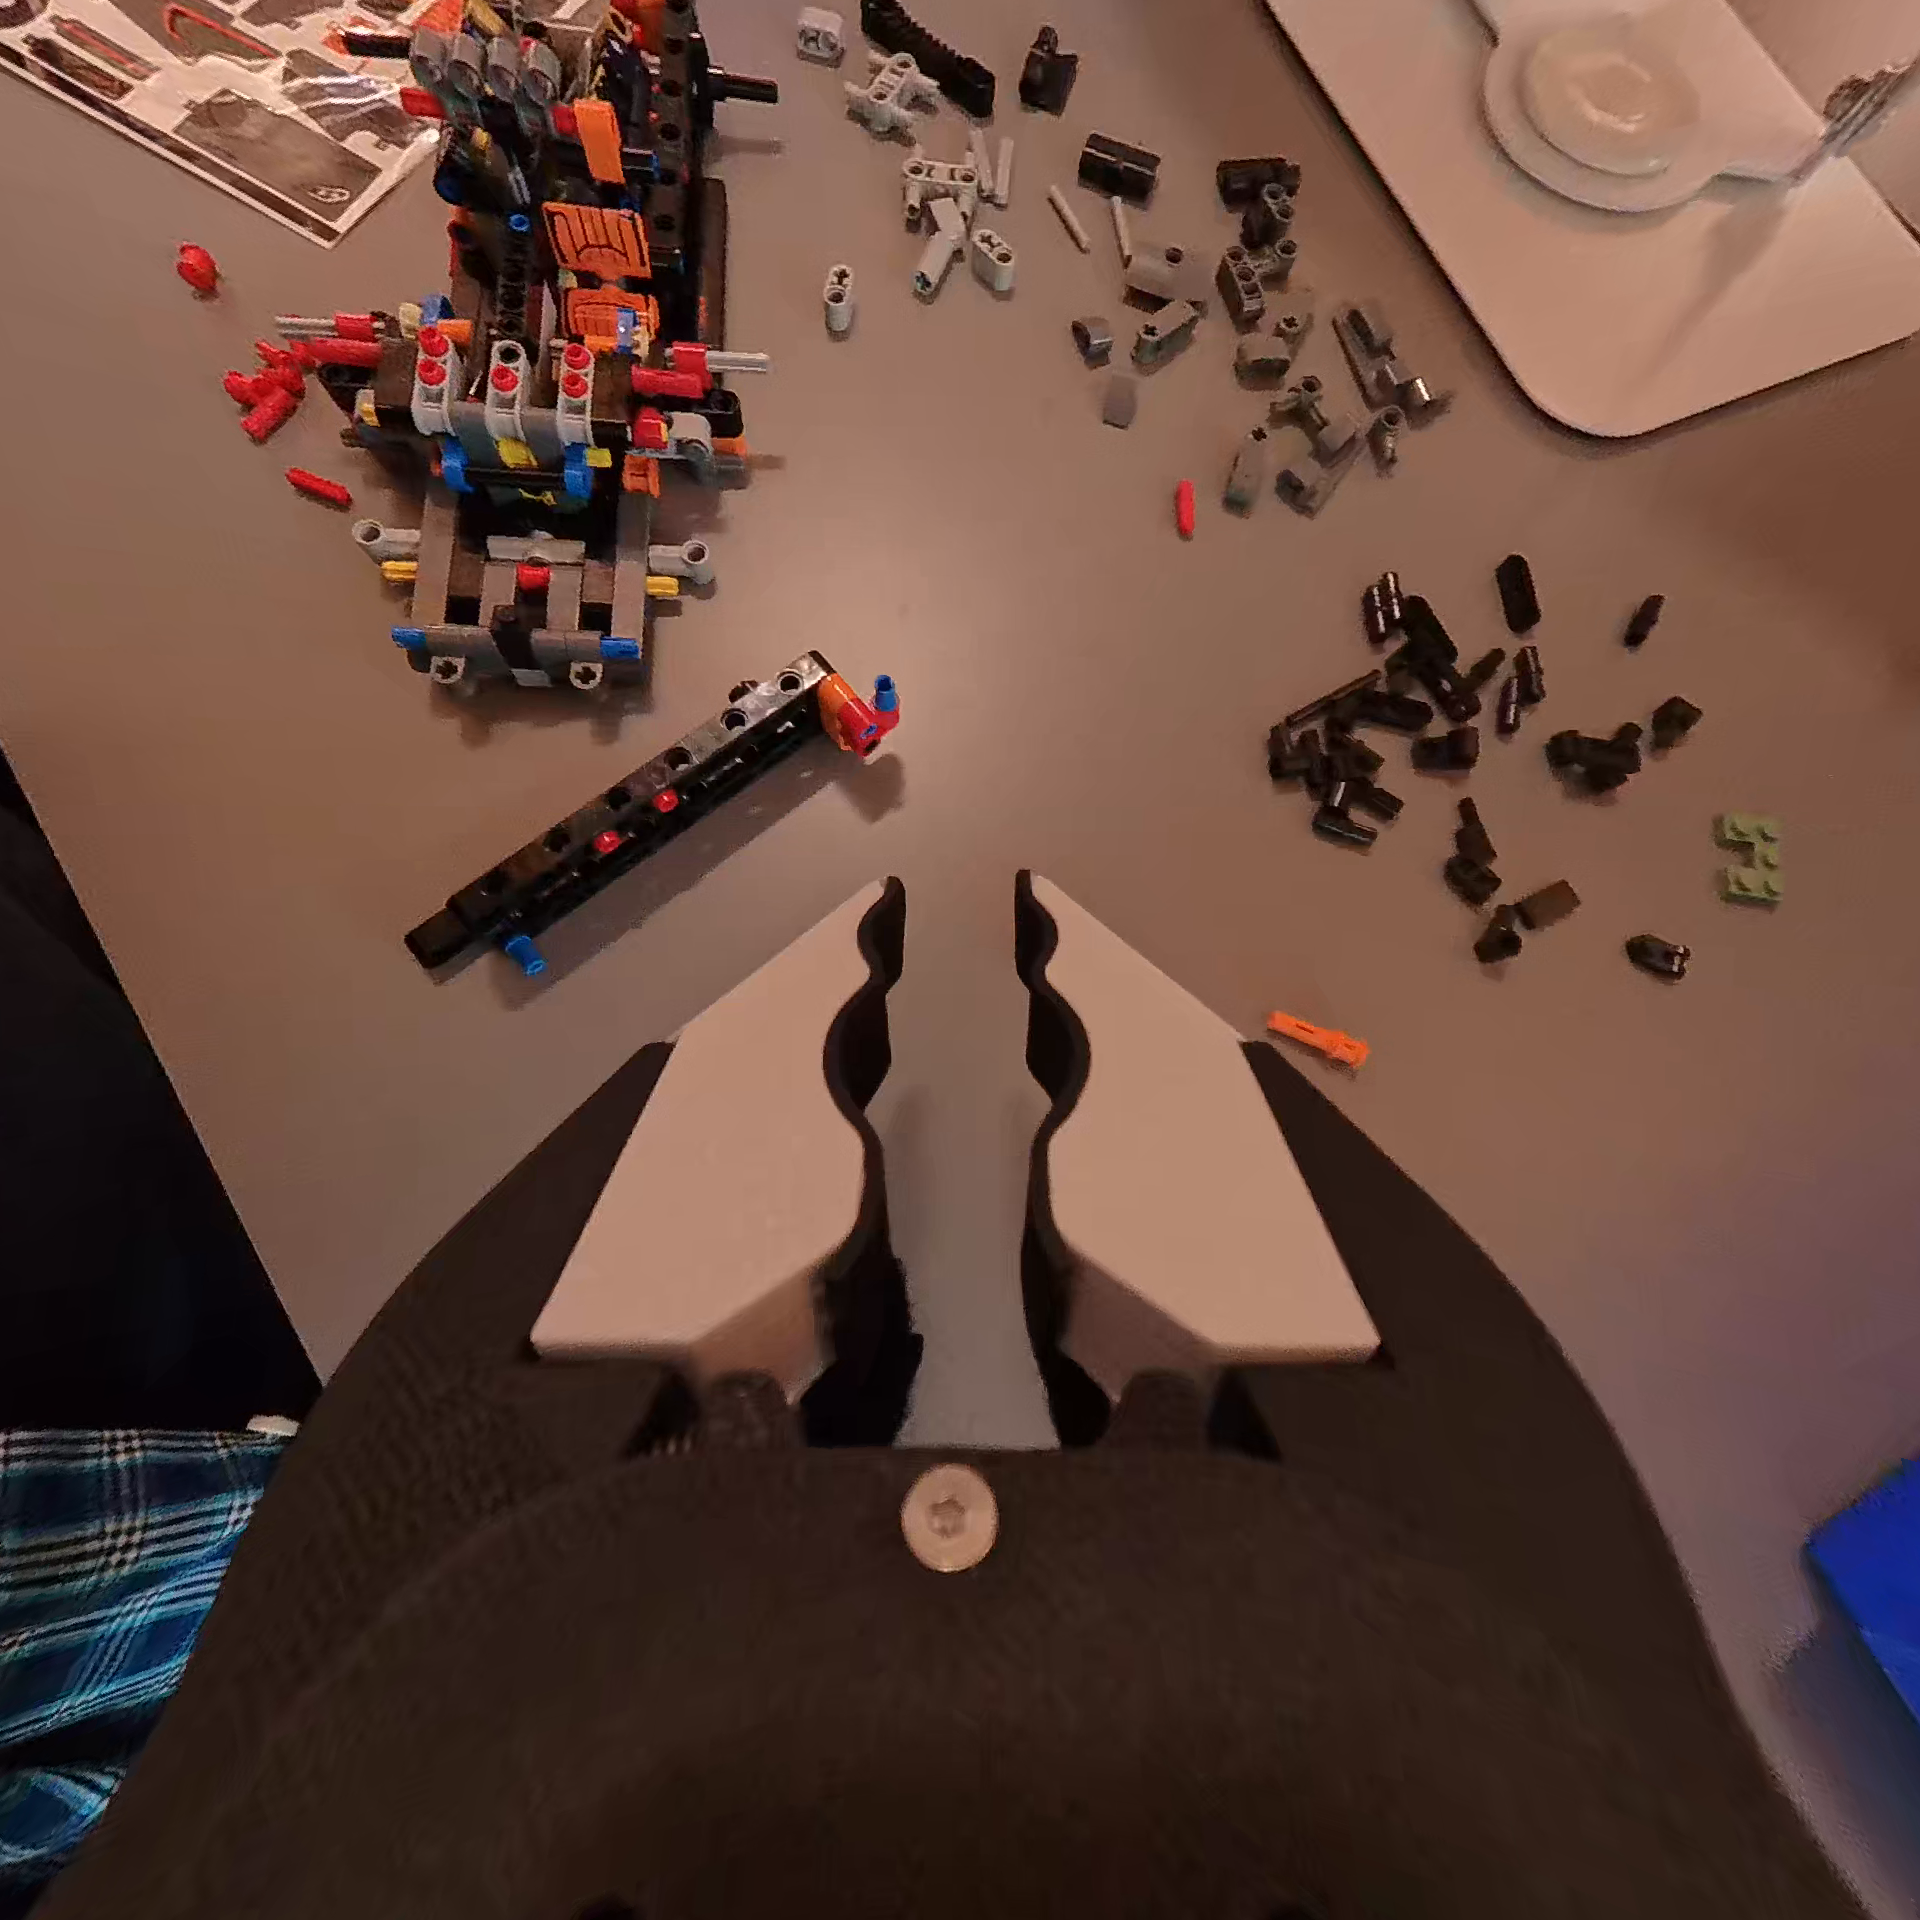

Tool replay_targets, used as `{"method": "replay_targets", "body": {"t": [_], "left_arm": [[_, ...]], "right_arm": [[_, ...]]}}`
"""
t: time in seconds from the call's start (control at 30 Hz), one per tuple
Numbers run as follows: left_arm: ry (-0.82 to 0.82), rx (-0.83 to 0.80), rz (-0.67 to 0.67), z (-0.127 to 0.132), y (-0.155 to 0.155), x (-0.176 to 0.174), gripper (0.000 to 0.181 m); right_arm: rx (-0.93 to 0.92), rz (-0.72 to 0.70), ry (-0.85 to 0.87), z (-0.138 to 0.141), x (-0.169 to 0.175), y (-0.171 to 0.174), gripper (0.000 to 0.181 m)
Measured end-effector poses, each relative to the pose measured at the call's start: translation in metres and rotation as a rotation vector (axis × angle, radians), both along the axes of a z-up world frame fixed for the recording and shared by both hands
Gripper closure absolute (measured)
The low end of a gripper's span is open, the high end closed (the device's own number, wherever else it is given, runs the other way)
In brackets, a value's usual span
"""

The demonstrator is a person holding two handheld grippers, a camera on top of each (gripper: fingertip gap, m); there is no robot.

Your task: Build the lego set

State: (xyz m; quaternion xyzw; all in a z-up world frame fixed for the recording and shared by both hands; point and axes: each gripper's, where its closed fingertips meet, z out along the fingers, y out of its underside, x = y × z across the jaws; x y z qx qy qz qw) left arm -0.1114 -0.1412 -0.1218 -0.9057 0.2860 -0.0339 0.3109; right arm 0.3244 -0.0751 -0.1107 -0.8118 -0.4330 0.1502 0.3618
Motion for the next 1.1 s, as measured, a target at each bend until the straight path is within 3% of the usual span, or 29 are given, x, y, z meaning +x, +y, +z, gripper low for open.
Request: {"method": "replay_targets", "body": {"t": [0.03,0.3,0.6,0.97,1.1], "left_arm": [[-0.007,-0.018,-0.007,-0.007,-0.002,0.002,0.160],[-0.033,-0.054,0.004,-0.025,-0.004,0.002,0.156],[-0.016,0.045,0.162,-0.003,0.009,-0.067,0.153],[0.041,-0.001,0.064,-0.025,0.037,-0.066,0.155],[0.027,-0.038,0.085,-0.036,0.043,-0.060,0.156]], "right_arm": [[-0.004,0.003,0.000,-0.001,-0.002,-0.001,0.163],[-0.023,-0.004,0.009,-0.004,-0.010,-0.005,0.163],[-0.037,-0.007,0.013,-0.006,-0.012,-0.005,0.163],[-0.046,0.002,0.015,-0.010,-0.023,-0.006,0.163],[-0.047,-0.001,0.019,-0.010,-0.025,-0.005,0.163]]}}
